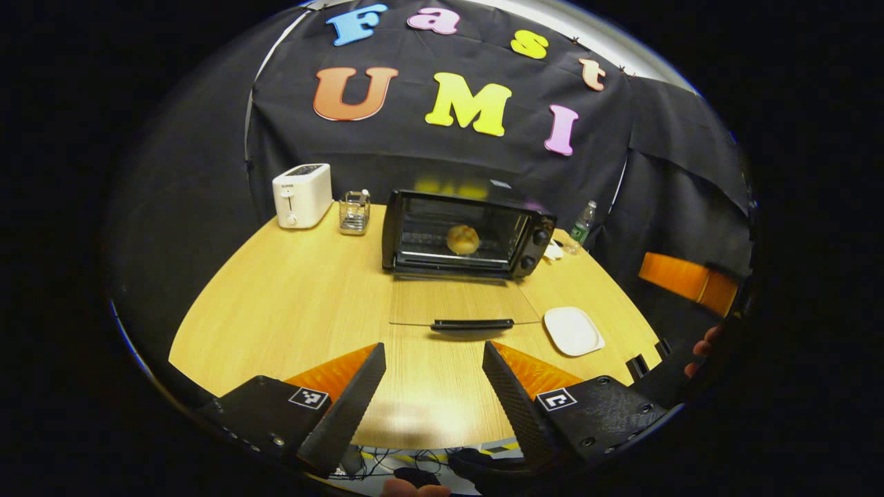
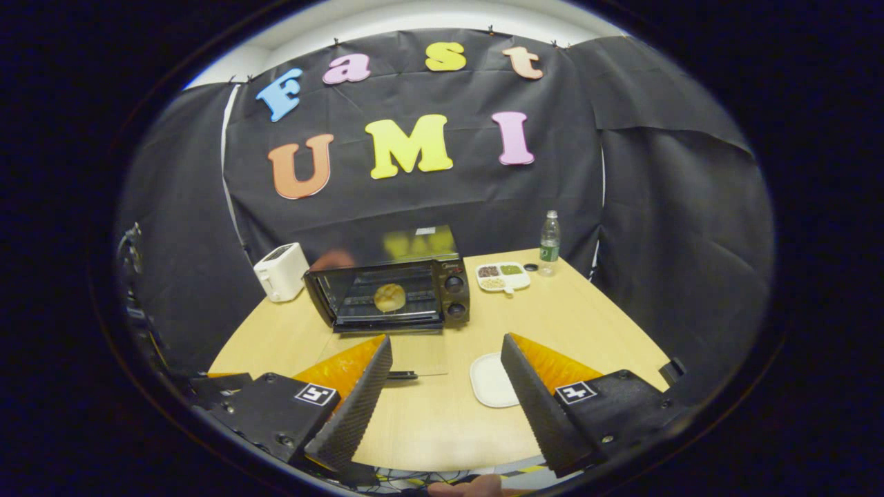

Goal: Open the electric oven with the left hand, put the food in, and close the electric oven.

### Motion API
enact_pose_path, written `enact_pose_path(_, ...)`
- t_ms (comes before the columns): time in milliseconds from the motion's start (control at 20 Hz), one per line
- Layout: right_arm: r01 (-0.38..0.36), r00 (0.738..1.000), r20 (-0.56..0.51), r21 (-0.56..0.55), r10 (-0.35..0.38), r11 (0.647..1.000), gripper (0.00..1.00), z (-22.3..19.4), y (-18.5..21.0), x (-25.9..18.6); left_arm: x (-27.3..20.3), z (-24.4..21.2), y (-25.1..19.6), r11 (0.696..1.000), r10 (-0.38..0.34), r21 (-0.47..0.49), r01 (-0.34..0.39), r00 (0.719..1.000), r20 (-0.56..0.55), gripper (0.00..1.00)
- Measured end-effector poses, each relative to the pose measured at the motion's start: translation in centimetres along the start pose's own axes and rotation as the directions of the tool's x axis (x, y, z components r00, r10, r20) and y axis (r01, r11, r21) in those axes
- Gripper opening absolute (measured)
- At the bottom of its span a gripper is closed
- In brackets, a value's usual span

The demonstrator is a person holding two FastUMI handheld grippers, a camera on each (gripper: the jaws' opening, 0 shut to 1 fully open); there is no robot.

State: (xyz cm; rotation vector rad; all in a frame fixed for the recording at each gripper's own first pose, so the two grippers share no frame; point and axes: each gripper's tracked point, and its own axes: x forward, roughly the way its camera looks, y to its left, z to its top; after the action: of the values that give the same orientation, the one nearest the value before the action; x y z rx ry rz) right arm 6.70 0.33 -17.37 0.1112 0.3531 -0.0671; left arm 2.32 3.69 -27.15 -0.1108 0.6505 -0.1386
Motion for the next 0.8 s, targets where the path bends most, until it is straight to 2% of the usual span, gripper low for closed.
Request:
enact_pose_path(300, 0.137, 0.99, -0.022, -0.006, -0.137, 0.991, 0.97, -0.3, -6.6, -3.1, 5.9, -4.2, -2.6, 1.0, -0.004, -0.003, 0.003, 0.993, -0.119, 0.94)
enact_pose_path(550, 0.282, 0.958, -0.07, 0.049, -0.279, 0.958, 0.97, -1.5, -12.8, -5.8, 11.9, -5.8, -4.9, 0.999, 0.005, 0.038, 0.002, 0.984, -0.176, 0.94)
enact_pose_path(800, 0.382, 0.923, -0.098, 0.098, -0.373, 0.919, 0.97, -2.3, -16.6, -7.6, 14.5, -7.5, -4.3, 0.999, 0.041, 0.02, -0.037, 0.963, -0.265, 0.94)
